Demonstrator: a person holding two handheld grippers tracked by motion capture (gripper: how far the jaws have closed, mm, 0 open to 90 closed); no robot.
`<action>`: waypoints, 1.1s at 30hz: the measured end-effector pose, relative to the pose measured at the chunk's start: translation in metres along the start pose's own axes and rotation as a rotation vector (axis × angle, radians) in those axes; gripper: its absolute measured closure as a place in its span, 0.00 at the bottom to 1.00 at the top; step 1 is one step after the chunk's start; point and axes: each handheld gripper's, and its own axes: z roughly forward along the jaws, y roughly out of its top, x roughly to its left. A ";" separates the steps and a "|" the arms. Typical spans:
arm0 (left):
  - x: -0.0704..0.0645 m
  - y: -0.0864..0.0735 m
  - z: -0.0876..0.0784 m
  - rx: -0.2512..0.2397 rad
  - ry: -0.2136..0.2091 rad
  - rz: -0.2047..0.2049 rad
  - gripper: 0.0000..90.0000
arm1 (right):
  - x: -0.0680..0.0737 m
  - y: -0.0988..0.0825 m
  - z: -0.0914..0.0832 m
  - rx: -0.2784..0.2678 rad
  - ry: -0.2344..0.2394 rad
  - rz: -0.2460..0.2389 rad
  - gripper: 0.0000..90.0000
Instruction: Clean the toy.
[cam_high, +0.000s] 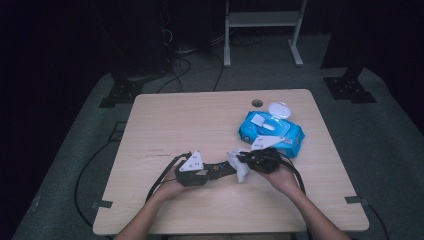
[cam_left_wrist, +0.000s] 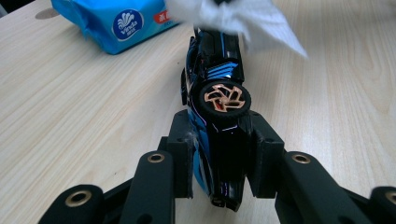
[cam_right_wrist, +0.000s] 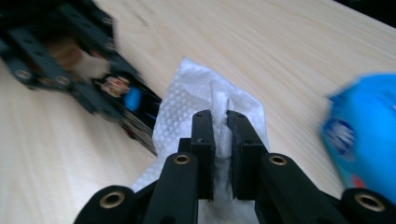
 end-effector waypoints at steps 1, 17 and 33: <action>0.000 0.000 0.000 -0.001 -0.002 0.001 0.74 | -0.002 -0.002 -0.002 0.001 -0.005 0.010 0.90; 0.000 -0.001 -0.003 0.002 -0.017 0.009 0.75 | 0.014 0.005 0.013 -0.028 0.061 -0.010 0.90; 0.002 -0.003 -0.003 0.000 -0.019 0.007 0.75 | -0.002 -0.006 0.001 -0.040 0.018 0.037 0.90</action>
